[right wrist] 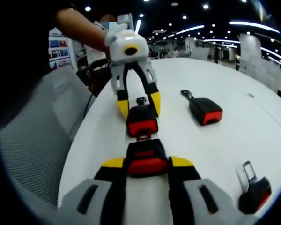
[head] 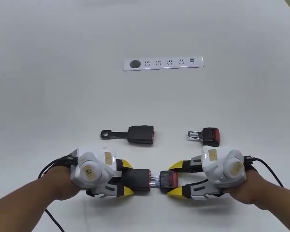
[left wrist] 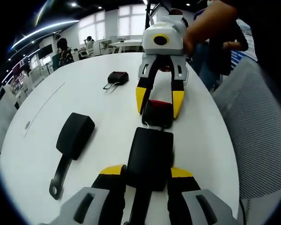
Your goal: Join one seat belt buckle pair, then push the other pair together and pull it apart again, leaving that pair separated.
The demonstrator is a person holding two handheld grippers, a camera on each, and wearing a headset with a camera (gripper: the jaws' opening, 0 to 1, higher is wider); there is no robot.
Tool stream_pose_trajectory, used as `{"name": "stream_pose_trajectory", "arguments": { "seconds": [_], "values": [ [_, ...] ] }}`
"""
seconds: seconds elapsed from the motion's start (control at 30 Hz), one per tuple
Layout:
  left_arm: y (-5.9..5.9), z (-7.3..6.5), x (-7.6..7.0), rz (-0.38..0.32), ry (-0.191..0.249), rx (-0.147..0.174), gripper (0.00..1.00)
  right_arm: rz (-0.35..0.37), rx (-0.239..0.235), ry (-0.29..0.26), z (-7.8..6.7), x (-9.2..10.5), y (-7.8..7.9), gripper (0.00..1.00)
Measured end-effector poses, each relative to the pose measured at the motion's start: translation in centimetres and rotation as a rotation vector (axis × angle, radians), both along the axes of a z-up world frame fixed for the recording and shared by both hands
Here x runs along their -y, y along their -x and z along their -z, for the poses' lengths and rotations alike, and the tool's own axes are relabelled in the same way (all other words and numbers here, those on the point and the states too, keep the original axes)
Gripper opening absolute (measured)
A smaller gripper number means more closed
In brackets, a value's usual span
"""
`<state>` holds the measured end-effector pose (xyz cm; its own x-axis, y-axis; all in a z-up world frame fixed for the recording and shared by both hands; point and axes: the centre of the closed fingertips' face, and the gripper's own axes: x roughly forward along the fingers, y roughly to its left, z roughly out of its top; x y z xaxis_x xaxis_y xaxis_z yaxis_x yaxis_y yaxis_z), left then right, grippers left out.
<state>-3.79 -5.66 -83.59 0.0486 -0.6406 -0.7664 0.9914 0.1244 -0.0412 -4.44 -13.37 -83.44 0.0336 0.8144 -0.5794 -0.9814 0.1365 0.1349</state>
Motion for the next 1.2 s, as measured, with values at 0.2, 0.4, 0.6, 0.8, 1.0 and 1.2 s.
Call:
{"name": "stream_pose_trajectory", "arguments": {
  "seconds": [0.2,0.4,0.6,0.8,1.0,1.2],
  "values": [
    [0.1,0.0,0.0,0.007,0.001,0.005,0.35,0.01,-0.002,0.015,0.1,-0.4,0.0,0.34],
    [0.1,0.1,0.0,0.015,0.003,0.004,0.35,0.01,-0.005,0.021,0.1,-0.7,-0.1,0.34],
    [0.2,0.0,-0.1,0.053,-0.004,0.003,0.34,0.002,-0.002,0.024,0.1,-1.2,-0.2,0.34],
    [0.1,0.0,-0.1,0.077,-0.008,0.006,0.34,0.012,-0.003,0.028,0.1,-2.1,-0.2,0.34],
    [0.2,0.1,-0.2,0.094,-0.014,-0.001,0.34,0.004,0.002,0.039,0.4,-2.6,-0.3,0.34],
    [0.2,0.2,-0.1,0.098,-0.017,-0.001,0.34,0.012,0.004,0.052,0.3,-2.6,-0.3,0.34]
  ]
}}
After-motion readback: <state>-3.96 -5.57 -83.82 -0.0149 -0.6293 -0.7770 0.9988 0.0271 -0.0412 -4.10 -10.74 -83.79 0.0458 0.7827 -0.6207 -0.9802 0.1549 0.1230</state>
